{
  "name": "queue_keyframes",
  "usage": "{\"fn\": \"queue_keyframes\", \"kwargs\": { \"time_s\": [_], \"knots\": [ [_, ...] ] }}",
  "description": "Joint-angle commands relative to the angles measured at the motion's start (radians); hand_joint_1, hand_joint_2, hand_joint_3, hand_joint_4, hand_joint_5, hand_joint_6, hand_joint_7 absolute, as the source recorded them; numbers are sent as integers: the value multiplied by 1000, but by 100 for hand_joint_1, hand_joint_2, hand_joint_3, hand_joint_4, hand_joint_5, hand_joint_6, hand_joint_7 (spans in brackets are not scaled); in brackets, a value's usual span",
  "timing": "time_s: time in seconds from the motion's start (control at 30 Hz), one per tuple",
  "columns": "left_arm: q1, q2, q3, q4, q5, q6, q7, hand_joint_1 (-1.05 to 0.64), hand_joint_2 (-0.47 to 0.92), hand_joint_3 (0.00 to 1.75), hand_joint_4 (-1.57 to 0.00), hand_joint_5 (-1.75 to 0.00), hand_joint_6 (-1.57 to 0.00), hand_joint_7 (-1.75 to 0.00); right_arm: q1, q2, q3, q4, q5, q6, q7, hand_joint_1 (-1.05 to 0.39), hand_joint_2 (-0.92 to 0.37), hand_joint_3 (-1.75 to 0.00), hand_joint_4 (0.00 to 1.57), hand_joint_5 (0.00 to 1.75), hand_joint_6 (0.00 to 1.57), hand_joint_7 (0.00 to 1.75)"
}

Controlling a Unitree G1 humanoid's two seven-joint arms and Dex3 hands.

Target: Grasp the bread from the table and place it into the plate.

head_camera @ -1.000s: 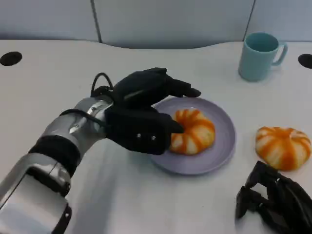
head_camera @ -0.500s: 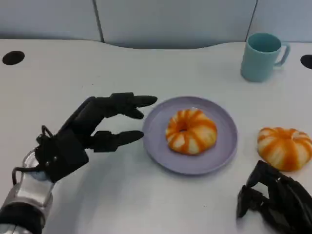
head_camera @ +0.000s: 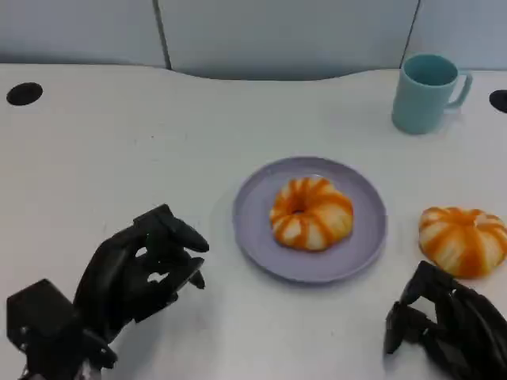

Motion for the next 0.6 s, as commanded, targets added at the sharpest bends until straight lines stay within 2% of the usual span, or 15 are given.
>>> {"fn": "queue_keyframes", "kwargs": {
  "time_s": [0.03, 0.1, 0.2, 0.37, 0.6],
  "knots": [
    [111, -12, 31, -97, -25, 38, 19, -59, 92, 40, -70, -175, -47, -174, 8, -11, -10, 11, 12, -9, 16, -60, -92, -34, 68, 175, 52, 160],
    [154, -18, 39, -131, -50, 58, 3, -56, 92, 41, -79, -175, -52, -175, 7, -13, -7, 16, 0, -16, 13, -58, -92, -37, 68, 175, 54, 159],
    [187, -10, 42, -167, -73, 105, -15, -58, 92, 40, -83, -175, -56, -175, 5, -21, 1, 20, -28, -37, 2, -58, -92, -39, 68, 175, 55, 159],
    [207, -6, 53, -181, -87, 136, -40, -57, 92, 39, -84, -175, -59, -175, -2, -16, -8, 26, -11, -29, 12, -56, -92, -38, 67, 175, 54, 158],
    [180, -10, 74, -114, -157, 153, -168, -57, 92, 36, -84, -175, -60, -175, -18, -26, -17, 52, -8, -41, 26, -56, -92, -39, 67, 175, 54, 157]
  ]
}}
